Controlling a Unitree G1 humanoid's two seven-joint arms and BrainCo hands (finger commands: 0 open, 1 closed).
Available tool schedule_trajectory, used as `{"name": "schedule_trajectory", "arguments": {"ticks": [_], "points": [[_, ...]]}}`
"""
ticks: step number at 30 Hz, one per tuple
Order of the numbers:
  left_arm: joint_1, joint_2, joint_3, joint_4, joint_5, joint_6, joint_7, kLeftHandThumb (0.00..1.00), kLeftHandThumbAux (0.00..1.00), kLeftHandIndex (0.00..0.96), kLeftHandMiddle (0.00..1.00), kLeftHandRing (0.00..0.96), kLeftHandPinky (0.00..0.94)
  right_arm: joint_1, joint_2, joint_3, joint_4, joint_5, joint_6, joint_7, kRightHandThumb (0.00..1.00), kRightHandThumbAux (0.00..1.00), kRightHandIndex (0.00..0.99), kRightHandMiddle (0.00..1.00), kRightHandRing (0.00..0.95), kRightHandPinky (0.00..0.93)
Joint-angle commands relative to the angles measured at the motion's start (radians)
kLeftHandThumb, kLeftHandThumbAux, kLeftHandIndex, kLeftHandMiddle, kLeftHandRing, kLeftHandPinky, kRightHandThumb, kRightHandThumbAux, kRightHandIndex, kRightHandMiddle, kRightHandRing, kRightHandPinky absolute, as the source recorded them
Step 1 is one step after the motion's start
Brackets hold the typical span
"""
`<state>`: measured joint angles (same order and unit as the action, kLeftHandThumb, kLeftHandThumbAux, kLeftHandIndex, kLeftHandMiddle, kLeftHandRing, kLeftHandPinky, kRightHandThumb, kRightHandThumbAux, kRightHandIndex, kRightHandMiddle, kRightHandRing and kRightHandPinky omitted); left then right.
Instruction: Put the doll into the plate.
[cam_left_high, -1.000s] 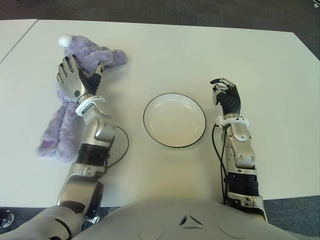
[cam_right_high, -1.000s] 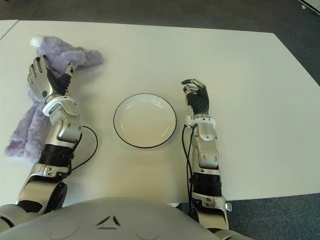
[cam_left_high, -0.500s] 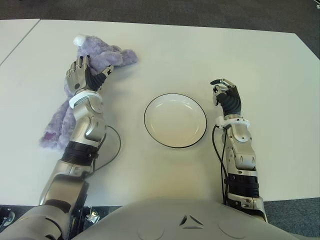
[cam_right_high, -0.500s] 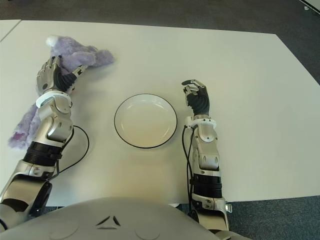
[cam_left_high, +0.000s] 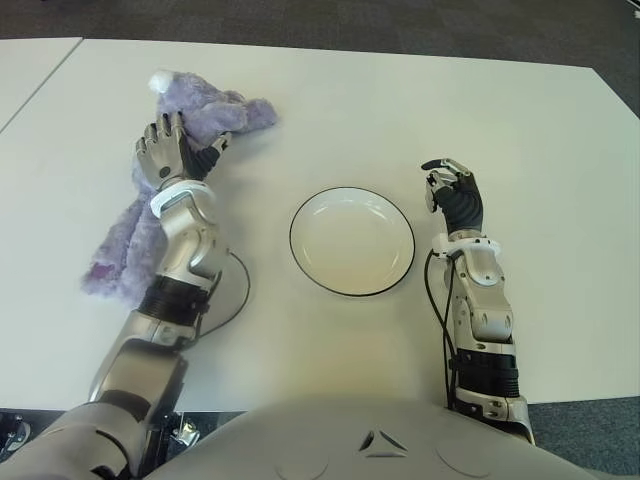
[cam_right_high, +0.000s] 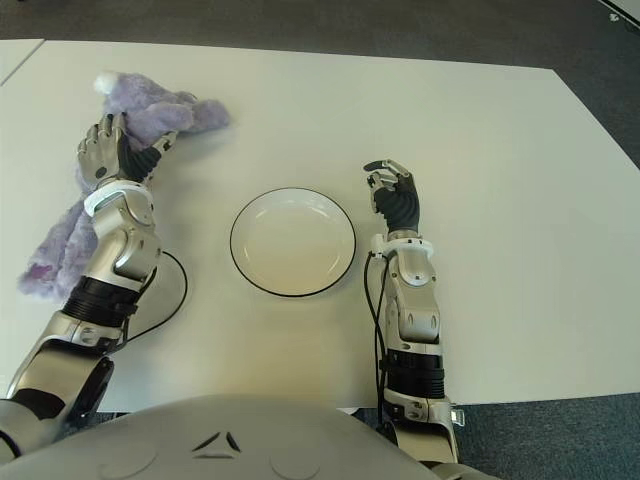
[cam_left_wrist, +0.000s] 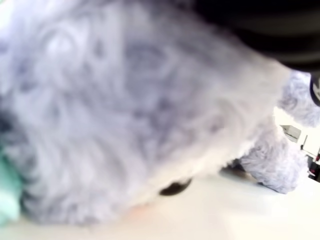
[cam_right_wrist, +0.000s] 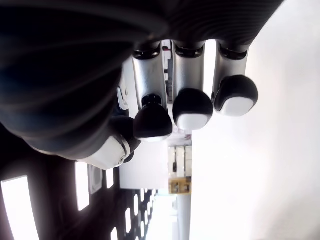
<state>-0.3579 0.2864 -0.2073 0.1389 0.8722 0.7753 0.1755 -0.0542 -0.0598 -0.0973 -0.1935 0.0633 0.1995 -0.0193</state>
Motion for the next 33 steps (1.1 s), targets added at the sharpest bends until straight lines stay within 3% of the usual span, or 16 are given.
{"name": "schedule_trajectory", "arguments": {"ticks": [1,7,12,17,24,28,33], "points": [[0.024,-0.04,-0.003,0.079,-0.021,0.01,0.04,0.147,0.164,0.0,0.0,0.0,0.002,0.016,0.004,-0.004,-0.002,0.004,0.025,-0.003,0.72,0.712,0.441,0.875,0.878,0.891],[0.01,-0.066,0.015,0.122,-0.033,-0.012,0.137,0.177,0.176,0.0,0.0,0.0,0.051,0.017,0.003,-0.007,-0.005,0.007,0.028,-0.001,0.72,0.712,0.442,0.874,0.878,0.891],[-0.007,-0.098,0.043,0.172,-0.051,-0.049,0.25,0.226,0.213,0.0,0.0,0.063,0.229,0.019,0.002,-0.006,-0.008,0.0,0.029,-0.005,0.721,0.713,0.441,0.877,0.879,0.891],[-0.02,-0.119,0.067,0.238,-0.091,-0.16,0.368,0.27,0.235,0.0,0.0,0.097,0.251,0.02,0.001,-0.006,-0.009,-0.002,0.026,-0.006,0.721,0.713,0.442,0.878,0.879,0.891],[-0.035,-0.122,0.062,0.321,-0.124,-0.266,0.421,0.331,0.238,0.0,0.0,0.086,0.245,0.023,-0.002,-0.008,-0.01,0.001,0.017,0.0,0.72,0.713,0.441,0.884,0.883,0.895],[-0.059,-0.129,0.052,0.372,-0.115,-0.226,0.402,0.333,0.205,0.0,0.0,0.025,0.133,0.023,-0.001,-0.009,-0.01,0.003,0.015,0.001,0.72,0.713,0.441,0.886,0.884,0.895],[-0.125,-0.164,0.047,0.453,-0.106,-0.089,0.386,0.328,0.149,0.0,0.0,0.003,0.019,0.028,0.002,-0.011,-0.013,0.01,0.014,0.004,0.72,0.713,0.441,0.883,0.882,0.894]]}}
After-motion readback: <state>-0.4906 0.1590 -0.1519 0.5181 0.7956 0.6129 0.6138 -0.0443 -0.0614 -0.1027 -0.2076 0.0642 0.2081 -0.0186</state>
